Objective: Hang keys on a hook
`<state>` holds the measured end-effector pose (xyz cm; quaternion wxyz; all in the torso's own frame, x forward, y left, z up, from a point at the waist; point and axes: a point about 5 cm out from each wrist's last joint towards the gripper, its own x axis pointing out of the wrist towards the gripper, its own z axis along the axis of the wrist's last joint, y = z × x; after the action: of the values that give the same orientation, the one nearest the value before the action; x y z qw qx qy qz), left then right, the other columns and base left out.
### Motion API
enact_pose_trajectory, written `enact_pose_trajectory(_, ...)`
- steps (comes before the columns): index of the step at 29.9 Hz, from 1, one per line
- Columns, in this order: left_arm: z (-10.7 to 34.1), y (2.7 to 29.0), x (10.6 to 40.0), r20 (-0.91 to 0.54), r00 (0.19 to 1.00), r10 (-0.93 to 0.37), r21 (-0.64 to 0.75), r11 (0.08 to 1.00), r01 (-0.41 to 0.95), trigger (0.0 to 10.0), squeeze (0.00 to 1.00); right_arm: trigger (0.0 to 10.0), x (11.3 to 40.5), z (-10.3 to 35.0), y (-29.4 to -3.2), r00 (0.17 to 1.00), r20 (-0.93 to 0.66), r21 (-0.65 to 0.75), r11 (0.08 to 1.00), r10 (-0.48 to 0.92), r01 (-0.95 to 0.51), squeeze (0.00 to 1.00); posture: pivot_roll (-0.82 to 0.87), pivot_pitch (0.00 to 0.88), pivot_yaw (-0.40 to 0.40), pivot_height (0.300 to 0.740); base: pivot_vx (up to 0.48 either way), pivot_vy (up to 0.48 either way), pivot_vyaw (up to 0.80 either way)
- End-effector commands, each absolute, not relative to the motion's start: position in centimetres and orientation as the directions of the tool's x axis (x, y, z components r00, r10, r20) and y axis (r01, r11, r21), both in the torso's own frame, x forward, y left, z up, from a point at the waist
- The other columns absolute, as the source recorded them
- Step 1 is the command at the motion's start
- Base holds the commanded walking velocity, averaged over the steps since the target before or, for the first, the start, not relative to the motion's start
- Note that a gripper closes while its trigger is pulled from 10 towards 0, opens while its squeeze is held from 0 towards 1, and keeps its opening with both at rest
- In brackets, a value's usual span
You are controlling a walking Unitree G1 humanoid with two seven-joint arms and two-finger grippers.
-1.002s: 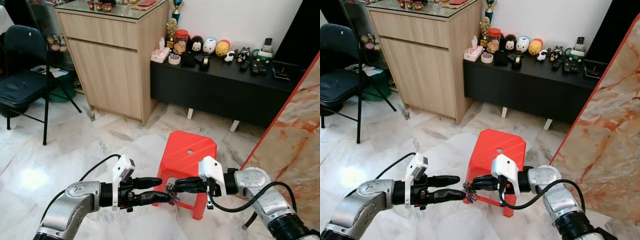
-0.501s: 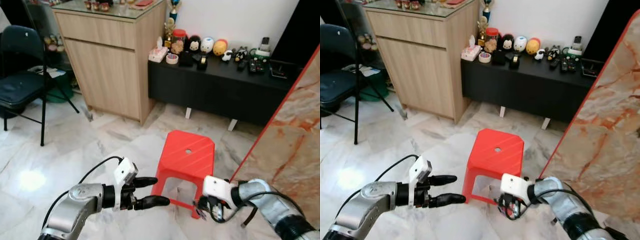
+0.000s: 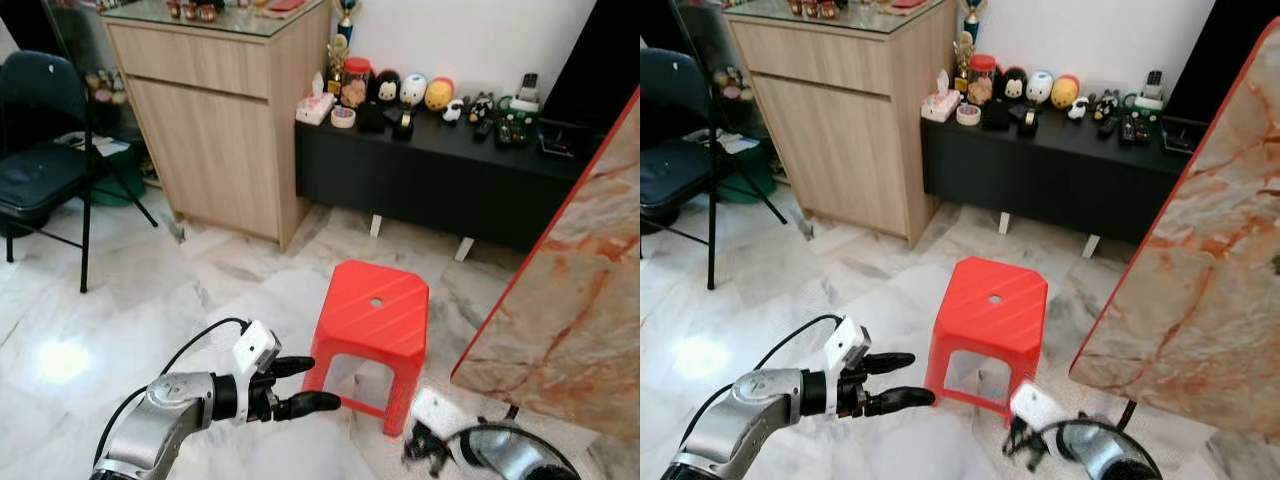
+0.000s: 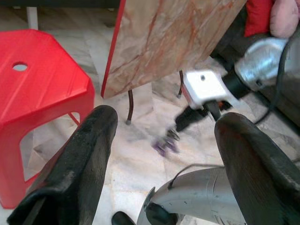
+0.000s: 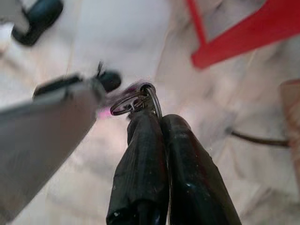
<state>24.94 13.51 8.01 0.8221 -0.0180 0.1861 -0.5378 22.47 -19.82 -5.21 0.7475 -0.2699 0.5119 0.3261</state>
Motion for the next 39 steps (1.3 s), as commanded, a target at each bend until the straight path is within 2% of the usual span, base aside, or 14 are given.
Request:
enact_pose_trajectory(1, 8.0, 13.3, 24.9, -0.293, 0.346, -0.891, -0.217, 0.414, 0.884, 10.0, 0.00, 0.0, 23.0, -4.9, -18.9, 0.274, -0.924, -0.040, 0.644, 0.268, -0.764, 0.00, 0.05, 0.054, -0.078, 0.740, 0.000, 0.000, 0.00)
enact_pose_trajectory(3, 8.0, 13.4, 24.9, -0.292, 0.348, -0.891, -0.216, 0.416, 0.883, 10.0, 0.00, 0.0, 23.6, -4.6, -18.3, 0.310, -0.900, -0.020, 0.684, 0.305, -0.729, 0.00, 0.05, 0.058, -0.077, 0.740, 0.000, 0.000, 0.00)
enact_pose_trajectory(6, 8.2, 13.6, 25.1, -0.274, 0.366, -0.889, -0.220, 0.429, 0.876, 10.0, 0.00, 0.0, 27.0, -2.1, -16.6, 0.509, -0.762, 0.077, 0.836, 0.401, -0.543, 0.00, 0.05, 0.056, -0.077, 0.740, 0.000, 0.000, 0.00)
enact_pose_trajectory(10, 8.2, 13.5, 25.3, -0.265, 0.374, -0.889, -0.221, 0.433, 0.874, 10.0, 0.00, 0.0, 26.9, -2.6, -17.3, 0.573, -0.750, 0.150, 0.929, 0.331, -0.340, 0.00, 0.05, 0.054, -0.080, 0.740, 0.000, 0.000, 0.00)
enact_pose_trajectory(15, 8.2, 13.4, 25.2, -0.263, 0.365, -0.893, -0.228, 0.425, 0.876, 10.0, 0.00, 0.0, 25.6, -3.7, -18.3, 0.583, -0.778, 0.177, 0.972, 0.235, -0.155, 0.00, 0.04, 0.054, -0.081, 0.740, 0.000, 0.000, 0.00)
enact_pose_trajectory(19, 8.2, 13.3, 25.1, -0.261, 0.358, -0.897, -0.230, 0.418, 0.879, 10.0, 0.00, 0.0, 24.9, -4.4, -17.7, 0.583, -0.779, 0.298, 0.954, 0.230, 0.022, 0.00, 0.04, 0.055, -0.081, 0.740, 0.000, 0.000, 0.00)
enact_pose_trajectory(21, 8.3, 13.4, 25.1, -0.261, 0.358, -0.897, -0.228, 0.418, 0.880, 10.0, 0.00, 0.0, 25.3, -4.1, -17.3, 0.620, -0.746, 0.398, 0.909, 0.244, 0.120, 0.00, 0.04, 0.055, -0.079, 0.740, 0.000, 0.000, 0.00)
enact_pose_trajectory(26, 8.2, 13.5, 25.3, -0.267, 0.368, -0.891, -0.218, 0.428, 0.877, 10.0, 0.00, 0.0, 27.4, -2.4, -17.5, 0.749, -0.639, 0.401, 0.907, 0.178, 0.128, 0.00, 0.04, 0.054, -0.077, 0.740, 0.000, 0.000, 0.00)
enact_pose_trajectory(27, 8.2, 13.5, 25.2, -0.270, 0.367, -0.890, -0.216, 0.427, 0.878, 10.0, 0.00, 2.4, 27.8, -2.1, -17.7, 0.770, -0.617, 0.385, 0.915, 0.160, 0.119, 0.00, 0.04, 0.054, -0.077, 0.740, 0.000, 0.000, 0.00)
enact_pose_trajectory(28, 8.1, 13.5, 25.2, -0.274, 0.366, -0.889, -0.215, 0.428, 0.878, 10.0, 0.00, 7.8, 28.2, -1.7, -17.8, 0.792, -0.594, 0.361, 0.927, 0.143, 0.103, 0.00, 0.04, 0.054, -0.077, 0.740, 0.000, 0.000, 0.00)
enact_pose_trajectory(29, 7.8, 13.6, 25.2, -0.289, 0.375, -0.881, -0.204, 0.440, 0.875, 10.0, 0.00, 10.0, 28.9, -0.9, -17.8, 0.828, -0.543, 0.352, 0.933, 0.138, 0.074, 0.00, 0.04, 0.054, -0.077, 0.740, 0.000, 0.000, 0.00)
enact_pose_trajectory(35, 6.5, 14.5, 26.0, -0.313, 0.492, -0.812, -0.170, 0.558, 0.812, 10.0, 0.00, 10.0, 30.6, 1.7, -17.4, 0.926, -0.361, 0.323, 0.946, 0.113, 0.011, 0.00, 0.04, 0.052, -0.077, 0.740, 0.000, 0.000, 0.00)
enact_pose_trajectory(37, 5.3, 15.8, 27.0, -0.334, 0.624, -0.707, -0.130, 0.690, 0.712, 10.0, 0.00, 10.0, 31.1, 2.9, -18.0, 0.964, -0.267, 0.329, 0.941, 0.012, 0.079, 0.00, 0.04, 0.047, -0.075, 0.740, 0.000, 0.000, 0.00)
enact_pose_trajectory(39, 4.5, 16.8, 27.5, -0.353, 0.699, -0.623, -0.115, 0.770, 0.628, 10.0, 0.00, 10.0, 31.1, 3.5, -18.5, 0.977, -0.204, 0.346, 0.929, -0.065, 0.134, 0.00, 0.04, 0.042, -0.074, 0.740, 0.000, 0.000, 0.00)
